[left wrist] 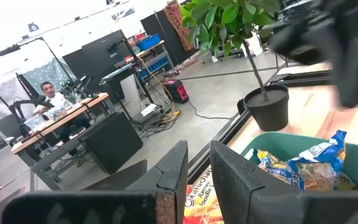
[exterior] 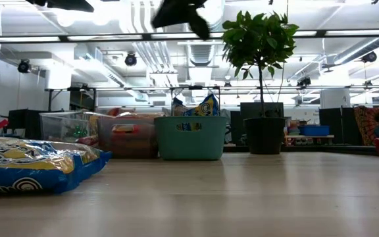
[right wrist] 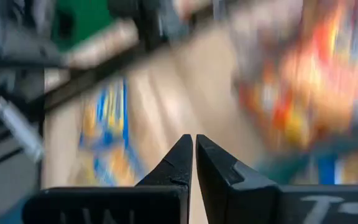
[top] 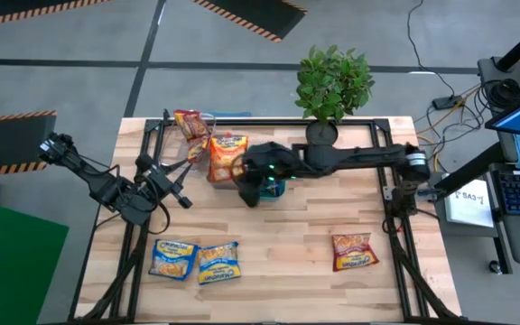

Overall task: Sort Maruchan noodles
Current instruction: Put the red noodle pack into the transparent bin

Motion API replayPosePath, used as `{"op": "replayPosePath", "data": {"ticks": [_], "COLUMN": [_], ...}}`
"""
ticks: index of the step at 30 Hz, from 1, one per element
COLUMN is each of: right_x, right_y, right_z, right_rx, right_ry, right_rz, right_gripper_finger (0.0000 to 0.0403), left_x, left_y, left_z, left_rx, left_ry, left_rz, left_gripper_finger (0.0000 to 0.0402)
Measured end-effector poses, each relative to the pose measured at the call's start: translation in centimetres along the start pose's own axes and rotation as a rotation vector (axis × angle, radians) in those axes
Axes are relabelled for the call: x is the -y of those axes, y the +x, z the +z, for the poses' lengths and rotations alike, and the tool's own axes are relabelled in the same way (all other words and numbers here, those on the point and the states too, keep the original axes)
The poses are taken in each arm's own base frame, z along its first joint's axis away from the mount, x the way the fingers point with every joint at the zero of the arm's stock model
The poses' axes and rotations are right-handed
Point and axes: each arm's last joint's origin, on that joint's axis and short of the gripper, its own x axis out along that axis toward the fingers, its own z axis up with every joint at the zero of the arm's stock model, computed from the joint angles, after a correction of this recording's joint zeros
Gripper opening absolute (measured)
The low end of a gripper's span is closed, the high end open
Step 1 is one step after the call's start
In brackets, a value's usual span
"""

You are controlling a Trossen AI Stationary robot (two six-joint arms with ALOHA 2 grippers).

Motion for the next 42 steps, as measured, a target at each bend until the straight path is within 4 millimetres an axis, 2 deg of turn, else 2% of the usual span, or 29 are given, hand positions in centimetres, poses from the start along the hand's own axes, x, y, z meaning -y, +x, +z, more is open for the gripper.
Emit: {"op": "replayPosePath", "data": {"ticks": [3,8,12,14,18,21,24,27,34,38,42], "right_x": [-1.1,-3.1,-4.2,-5.3,-8.0,-8.5,-8.0,-6.7,-4.2,-3.3,-3.3], "right_y": [-1.6,-3.3,-4.3,-4.5,-3.7,-3.6,-4.2,-4.9,-4.0,-3.0,-1.1], "right_z": [-2.3,-7.8,-12.4,-14.4,-18.1,-20.7,-22.4,-23.6,-26.5,-28.0,-27.3], "right_rx": [-0.202,-0.633,-0.968,-1.065,-1.107,-1.21,-1.328,-1.413,-1.408,-1.381,-1.221], "right_ry": [0.124,0.238,0.204,0.149,0.062,0.02,-0.011,-0.058,-0.04,-0.026,0.025], "right_rz": [-0.031,-0.197,-0.454,-0.528,-0.391,-0.359,-0.4,-0.522,-0.578,-0.538,-0.448], "right_gripper_finger": [0.0012,0.0012,0.0012,0.0012,0.0012,0.0012,0.0012,0.0012,0.0012,0.0012,0.0012], "left_x": [0.0,0.1,0.1,0.1,0.1,0.1,0.2,0.3,0.4,0.5,0.5], "left_y": [0.0,0.0,0.0,0.0,0.0,0.0,0.0,0.0,0.0,0.0,0.0], "left_z": [0.0,0.1,0.1,0.1,0.1,0.1,0.1,0.1,0.3,0.3,0.3], "left_rx": [0.0,0.001,0.001,0.001,0.001,0.001,0.0,0.0,0.0,-0.001,-0.001], "left_ry": [-0.002,-0.01,-0.013,-0.013,-0.013,-0.013,-0.011,-0.009,-0.011,0.001,0.004], "left_rz": [-0.001,-0.025,-0.025,-0.025,-0.025,-0.026,-0.046,-0.053,-0.053,-0.054,-0.055], "left_gripper_finger": [0.0052,0.0052,0.0052,0.0052,0.0052,0.0052,0.0052,0.0052,0.0052,0.0052,0.0052]}}
